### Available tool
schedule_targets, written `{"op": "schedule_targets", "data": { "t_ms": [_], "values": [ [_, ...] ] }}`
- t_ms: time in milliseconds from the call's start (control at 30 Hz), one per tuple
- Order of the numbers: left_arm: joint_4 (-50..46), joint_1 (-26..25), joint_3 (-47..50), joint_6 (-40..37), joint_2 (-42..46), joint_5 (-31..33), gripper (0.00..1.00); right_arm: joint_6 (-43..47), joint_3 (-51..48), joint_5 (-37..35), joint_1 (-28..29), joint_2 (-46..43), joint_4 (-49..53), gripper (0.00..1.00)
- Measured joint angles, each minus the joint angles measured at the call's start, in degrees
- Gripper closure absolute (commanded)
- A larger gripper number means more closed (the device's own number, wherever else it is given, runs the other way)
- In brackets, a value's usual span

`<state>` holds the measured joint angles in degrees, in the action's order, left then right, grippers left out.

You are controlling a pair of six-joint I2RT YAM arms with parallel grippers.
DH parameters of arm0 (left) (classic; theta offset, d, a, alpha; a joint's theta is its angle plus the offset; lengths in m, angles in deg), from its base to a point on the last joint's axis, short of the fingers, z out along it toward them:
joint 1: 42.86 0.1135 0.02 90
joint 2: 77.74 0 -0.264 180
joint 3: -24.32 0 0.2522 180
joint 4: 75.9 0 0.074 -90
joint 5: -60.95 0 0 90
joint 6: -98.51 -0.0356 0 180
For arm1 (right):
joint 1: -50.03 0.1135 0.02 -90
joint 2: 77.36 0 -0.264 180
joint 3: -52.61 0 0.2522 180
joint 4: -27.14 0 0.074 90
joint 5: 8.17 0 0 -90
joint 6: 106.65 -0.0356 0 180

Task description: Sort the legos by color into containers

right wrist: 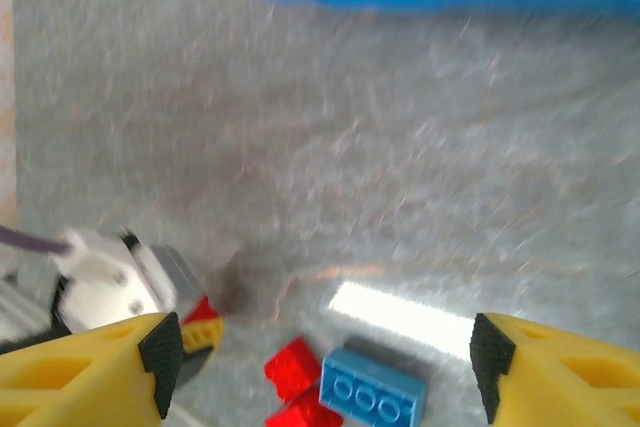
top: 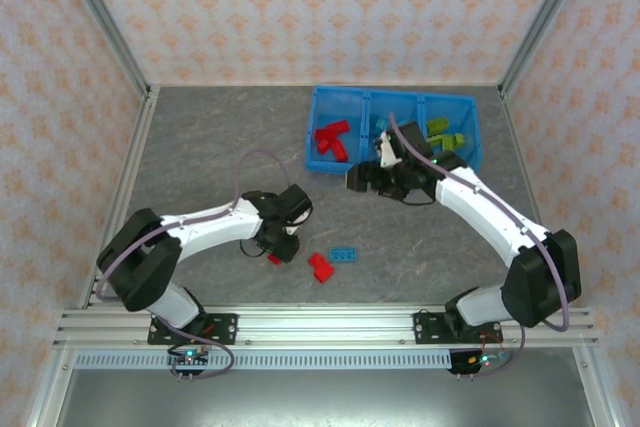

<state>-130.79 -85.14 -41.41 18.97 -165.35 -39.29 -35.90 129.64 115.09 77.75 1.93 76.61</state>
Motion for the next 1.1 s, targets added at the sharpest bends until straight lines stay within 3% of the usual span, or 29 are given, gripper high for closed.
{"op": "schedule_targets", "data": {
  "t_ms": [133, 267, 367, 500, 633, 700, 767, 967, 1100],
  "values": [
    [0.9, 0.5, -7.8, -1.2, 2.0, 1.5, 0.84, -1.5, -3.6, 3.0, 4.6, -2.6, -1.7, 0.2],
    [4.6, 3.1, -20.7, -3.6, -1.1, 3.2, 0.85, -4.2, -4.9, -0.2, 5.3, -7.1, -4.4, 0.16],
    [7.0, 5.4, -33.1, -5.5, -8.5, 5.2, 0.91, -6.7, -6.2, -5.9, 5.2, -11.1, -6.0, 0.15],
    [8.1, 7.7, -49.9, -7.7, -22.3, 7.0, 0.89, -9.3, -7.5, -11.1, 5.2, -14.5, -6.8, 0.15],
    [7.3, 8.7, -62.9, -9.3, -34.8, 7.8, 0.77, -10.9, -7.9, -13.4, 5.2, -14.9, -6.7, 0.15],
    [5.7, 9.0, -69.2, -10.1, -40.3, 8.0, 0.48, -11.3, -8.2, -14.3, 5.2, -15.2, -6.7, 0.14],
    [3.5, 9.4, -74.9, -10.8, -44.4, 8.0, 0.3, -11.7, -8.5, -14.9, 5.2, -15.7, -6.6, 0.14],
    [-0.1, 9.8, -79.8, -12.1, -45.0, 7.6, 0.26, -12.3, -8.8, -16.0, 5.2, -16.5, -6.6, 0.14],
    [2.9, 9.8, -65.9, -11.8, -33.5, 5.4, 0.25, -12.2, -9.4, -16.3, 5.2, -16.3, -6.6, 0.14]
  ]
}}
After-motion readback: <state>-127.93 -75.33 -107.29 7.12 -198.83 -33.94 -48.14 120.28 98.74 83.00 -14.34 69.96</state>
